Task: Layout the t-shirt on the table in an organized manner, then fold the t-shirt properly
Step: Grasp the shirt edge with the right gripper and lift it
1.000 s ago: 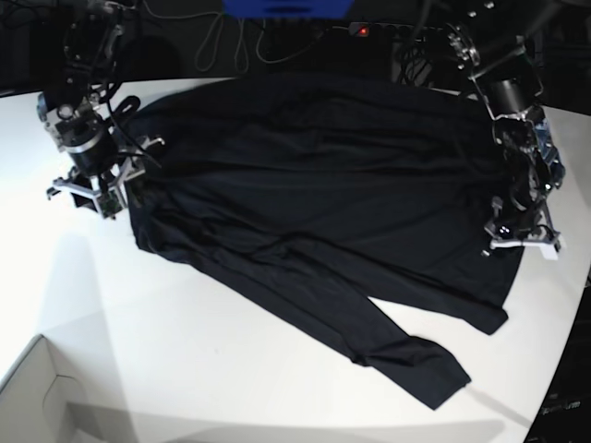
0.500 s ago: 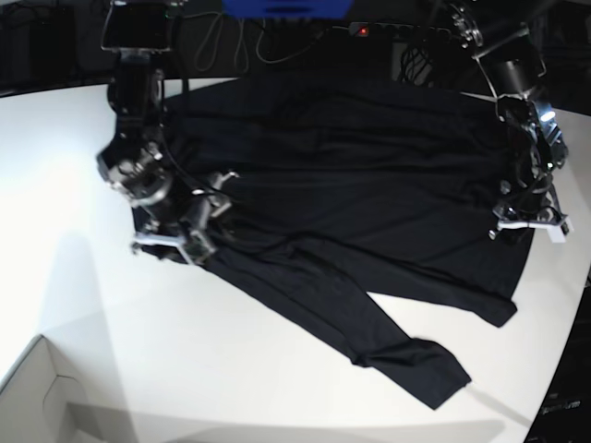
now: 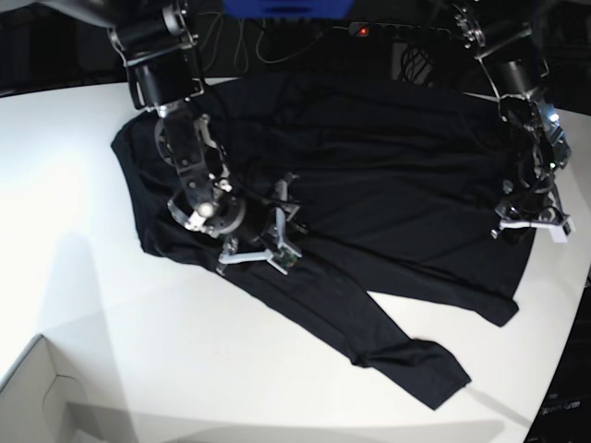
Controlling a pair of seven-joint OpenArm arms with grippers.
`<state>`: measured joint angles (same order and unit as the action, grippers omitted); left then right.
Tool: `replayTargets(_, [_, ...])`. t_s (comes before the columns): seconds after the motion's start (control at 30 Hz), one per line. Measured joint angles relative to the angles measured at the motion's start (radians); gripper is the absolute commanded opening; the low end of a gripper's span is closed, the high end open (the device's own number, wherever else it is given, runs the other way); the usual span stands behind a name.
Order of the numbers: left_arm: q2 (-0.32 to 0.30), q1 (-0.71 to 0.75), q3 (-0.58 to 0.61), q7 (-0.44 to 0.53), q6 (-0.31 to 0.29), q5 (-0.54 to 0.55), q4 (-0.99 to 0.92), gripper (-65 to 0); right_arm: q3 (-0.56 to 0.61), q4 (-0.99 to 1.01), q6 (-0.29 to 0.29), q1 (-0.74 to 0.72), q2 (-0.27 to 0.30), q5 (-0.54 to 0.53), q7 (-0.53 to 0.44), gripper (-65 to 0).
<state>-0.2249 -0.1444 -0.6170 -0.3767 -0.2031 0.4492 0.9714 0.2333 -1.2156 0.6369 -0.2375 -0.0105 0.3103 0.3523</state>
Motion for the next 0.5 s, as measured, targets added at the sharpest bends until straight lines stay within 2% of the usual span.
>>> replayTargets(0.27, [0.000, 0.000, 0.000, 0.000, 0.000, 0.000, 0.000, -46.3, 0.008, 0.031, -0.006, -0.042, 0.000, 0.001, 0.000, -27.8])
replayTargets(0.5, [-0.002, 0.000, 0.000, 0.001, 0.000, 0.000, -0.001, -46.3, 0.009, 0.159, -0.006, -0.101, 0.000, -0.011, -0.019, -41.5])
